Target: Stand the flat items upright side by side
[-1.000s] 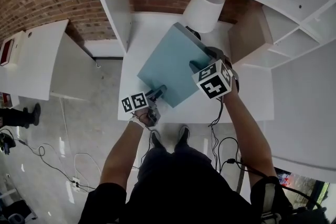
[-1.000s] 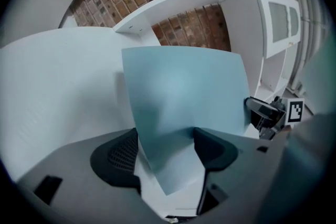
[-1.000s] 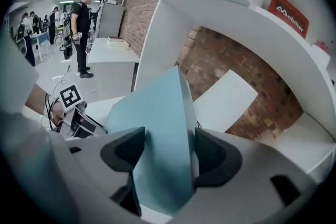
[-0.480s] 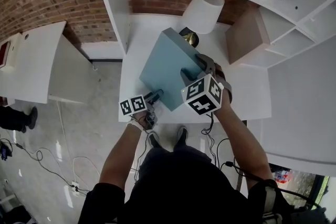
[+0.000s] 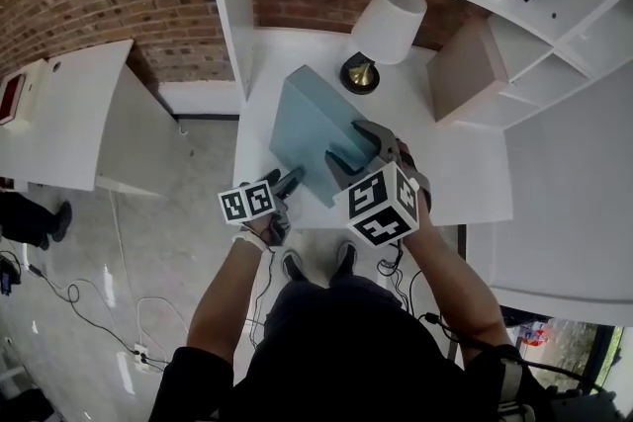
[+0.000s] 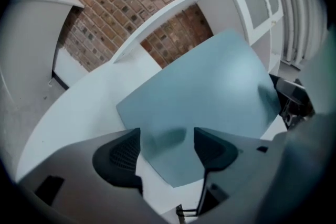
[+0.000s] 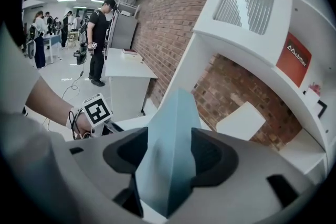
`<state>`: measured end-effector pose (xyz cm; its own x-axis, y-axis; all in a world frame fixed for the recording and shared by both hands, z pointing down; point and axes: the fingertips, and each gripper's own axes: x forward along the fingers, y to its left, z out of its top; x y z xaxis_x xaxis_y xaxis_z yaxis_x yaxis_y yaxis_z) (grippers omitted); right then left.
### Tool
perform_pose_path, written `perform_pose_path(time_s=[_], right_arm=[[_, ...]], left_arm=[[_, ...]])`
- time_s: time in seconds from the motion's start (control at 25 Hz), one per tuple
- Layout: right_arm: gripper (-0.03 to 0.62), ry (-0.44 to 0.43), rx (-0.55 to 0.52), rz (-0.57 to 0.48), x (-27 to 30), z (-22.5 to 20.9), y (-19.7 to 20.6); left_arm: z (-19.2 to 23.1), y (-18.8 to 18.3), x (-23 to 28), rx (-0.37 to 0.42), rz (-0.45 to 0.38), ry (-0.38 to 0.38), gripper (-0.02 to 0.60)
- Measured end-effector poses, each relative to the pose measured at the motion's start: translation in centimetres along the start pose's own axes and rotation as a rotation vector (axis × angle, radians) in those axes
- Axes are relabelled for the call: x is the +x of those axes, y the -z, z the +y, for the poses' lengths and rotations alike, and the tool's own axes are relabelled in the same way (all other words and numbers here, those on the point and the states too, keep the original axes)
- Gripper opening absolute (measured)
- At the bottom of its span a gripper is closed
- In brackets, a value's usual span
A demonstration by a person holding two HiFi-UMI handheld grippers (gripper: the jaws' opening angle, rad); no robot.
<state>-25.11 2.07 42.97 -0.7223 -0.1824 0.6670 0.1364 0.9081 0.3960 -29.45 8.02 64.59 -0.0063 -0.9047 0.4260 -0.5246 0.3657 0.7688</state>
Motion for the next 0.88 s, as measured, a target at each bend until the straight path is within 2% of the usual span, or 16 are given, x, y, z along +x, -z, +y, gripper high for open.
perform_pose_path(time_s=[0.12, 0.36, 0.52, 0.6, 0.68, 0.76, 0.88], right_arm=[[0.255, -0.007, 0.021, -0.037, -0.8, 1.1, -0.6], [0.264, -0.003, 0.193, -0.161, -3.6, -0.2, -1.3], [0.328, -0.029, 0.276, -0.307, -6.0, -0.8, -0.2], [0.377, -0.049, 0.349, -0.414, -6.9, -0.8, 1.1], [0.412, -0.064, 0.423, -0.478, -7.1, -0.6, 3.0], [0.434, -0.089, 0.519, -0.531, -7.0, -0.4, 4.8], [0.434, -0.149, 0.658, -0.620, -7.1, -0.2, 6.0]], left_arm=[[-1.6, -1.2, -1.1, 0.065, -0.036, 0.039, 0.319], [-3.6, -1.8, -1.8, 0.153, -0.045, 0.071, 0.319], [-3.6, -1.7, -1.9, 0.141, -0.043, 0.071, 0.319], [-3.6, -1.3, -1.8, 0.142, -0.035, 0.069, 0.319], [-3.5, -0.9, -1.6, 0.142, -0.024, 0.064, 0.319], [-3.5, -0.5, -1.5, 0.125, -0.021, 0.067, 0.319], [-3.6, 0.0, -1.3, 0.116, -0.013, 0.062, 0.319]])
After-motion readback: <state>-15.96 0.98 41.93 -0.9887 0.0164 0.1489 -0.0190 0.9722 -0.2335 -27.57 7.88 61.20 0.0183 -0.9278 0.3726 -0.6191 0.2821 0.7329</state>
